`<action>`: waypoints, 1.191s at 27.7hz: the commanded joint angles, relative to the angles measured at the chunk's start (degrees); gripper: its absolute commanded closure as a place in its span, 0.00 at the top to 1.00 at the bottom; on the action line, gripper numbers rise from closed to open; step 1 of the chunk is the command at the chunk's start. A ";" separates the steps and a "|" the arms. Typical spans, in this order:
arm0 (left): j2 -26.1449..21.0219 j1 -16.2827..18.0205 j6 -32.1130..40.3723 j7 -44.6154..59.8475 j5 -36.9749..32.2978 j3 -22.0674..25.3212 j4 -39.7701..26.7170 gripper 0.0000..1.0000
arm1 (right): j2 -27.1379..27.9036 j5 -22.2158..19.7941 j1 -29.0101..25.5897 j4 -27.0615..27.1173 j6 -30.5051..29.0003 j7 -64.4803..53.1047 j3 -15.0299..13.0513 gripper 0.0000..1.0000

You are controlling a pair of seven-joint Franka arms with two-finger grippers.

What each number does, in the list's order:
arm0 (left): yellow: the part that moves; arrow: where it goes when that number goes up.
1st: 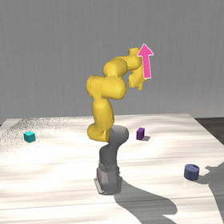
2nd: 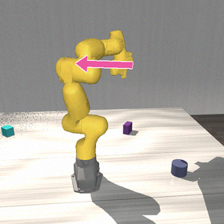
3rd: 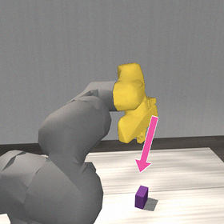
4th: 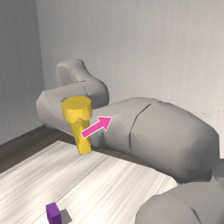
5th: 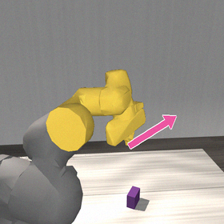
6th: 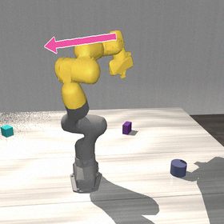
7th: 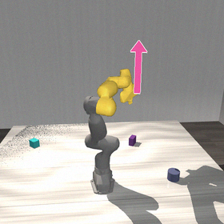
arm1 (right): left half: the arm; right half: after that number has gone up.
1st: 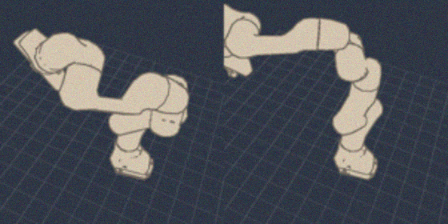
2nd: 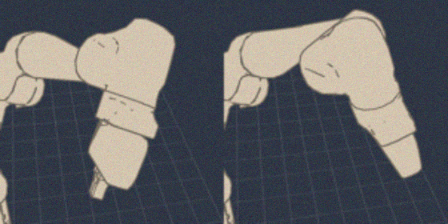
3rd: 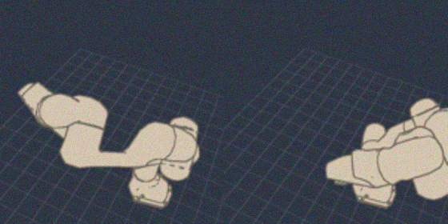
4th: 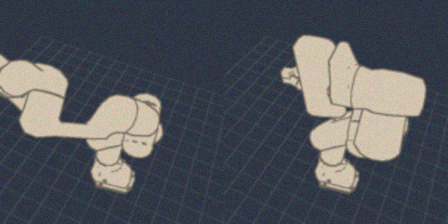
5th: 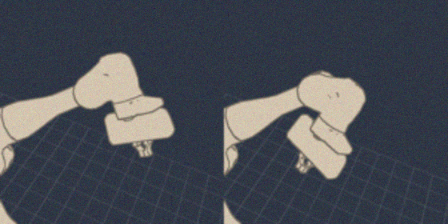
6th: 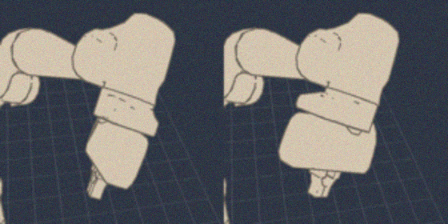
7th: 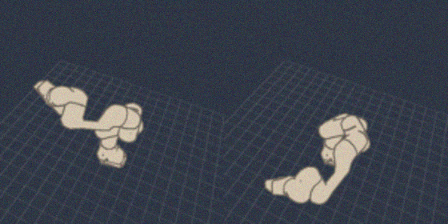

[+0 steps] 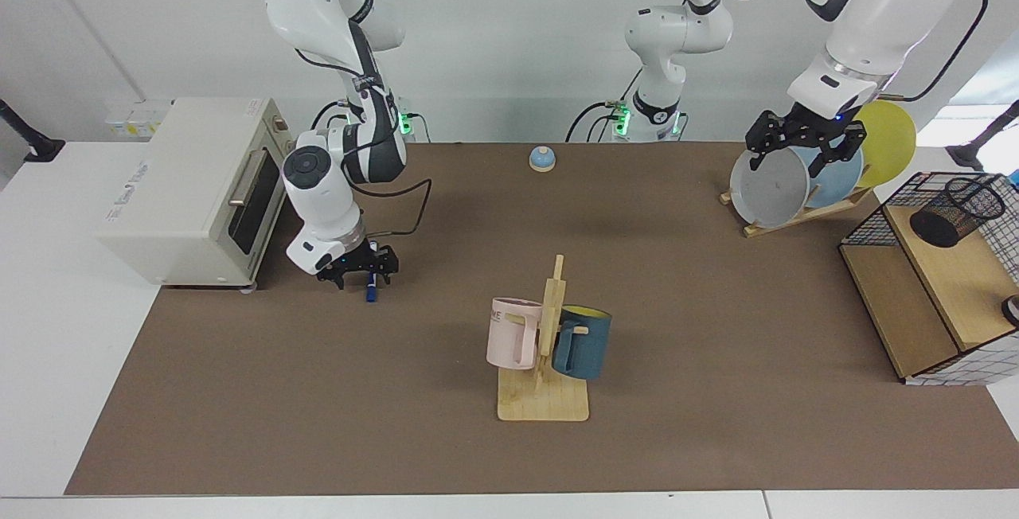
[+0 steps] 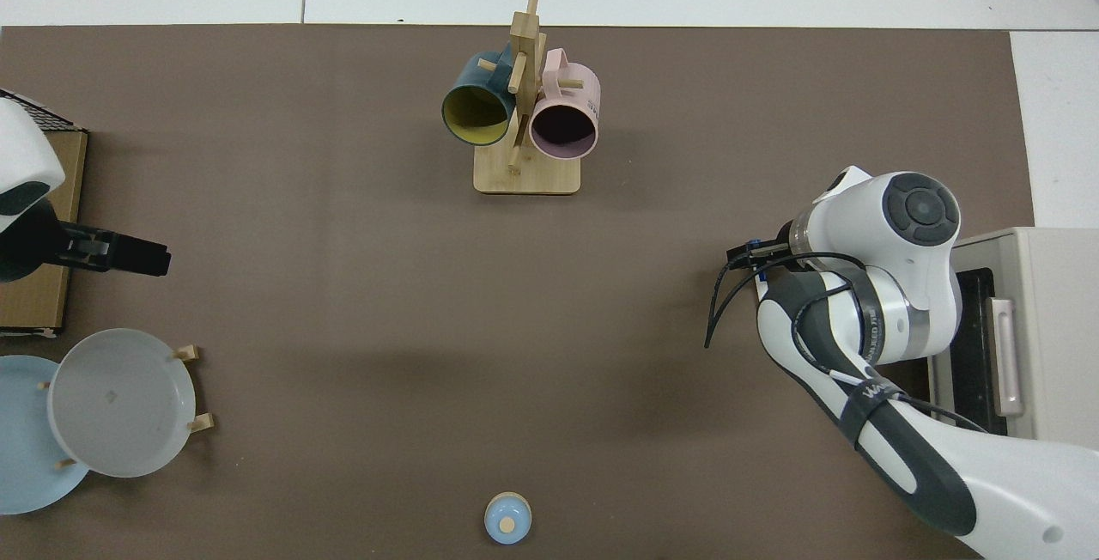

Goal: Put markers into pen holder
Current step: 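Close the right gripper on the marker and lift it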

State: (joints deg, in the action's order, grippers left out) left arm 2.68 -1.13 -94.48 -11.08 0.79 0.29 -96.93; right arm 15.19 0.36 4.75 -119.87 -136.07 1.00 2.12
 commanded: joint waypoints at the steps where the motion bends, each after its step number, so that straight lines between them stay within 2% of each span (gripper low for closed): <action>1: 0.57 -0.54 -0.53 -0.88 0.53 0.50 -1.07 1.00 | 0.54 0.96 -0.26 -0.19 -1.75 0.67 0.08 1.00; 5: 0.57 -0.54 -0.61 -0.61 0.53 0.50 -1.07 1.00 | 1.15 0.96 -0.18 -0.28 -1.75 1.46 0.08 0.99; 9: 0.57 -0.54 -0.53 -0.53 0.53 0.50 -1.07 1.00 | 1.15 0.96 -0.18 -0.28 -1.75 1.99 0.08 0.67; 20: 0.48 -0.54 -0.53 -0.44 0.53 0.50 -1.07 1.00 | 1.33 0.87 -0.09 -0.28 -1.75 2.08 0.08 0.64; 21: 0.48 -0.54 -0.44 -0.44 0.61 0.50 -1.07 1.00 | 1.42 0.87 -0.09 -0.28 -1.75 2.08 0.08 0.61; 27: 0.57 -0.54 -0.44 -0.44 0.61 0.50 -1.07 1.00 | 1.59 0.87 -0.09 -0.01 -1.66 2.69 0.08 0.01; 33: 0.57 -0.54 -0.44 -0.44 0.61 0.50 -1.07 1.00 | 1.16 0.96 -0.09 0.87 -0.26 5.41 0.08 0.00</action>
State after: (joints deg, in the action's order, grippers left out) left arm 2.66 -1.14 -94.48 -11.16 0.80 0.27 -97.03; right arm 16.33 0.63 4.83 -119.70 -136.37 3.17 1.94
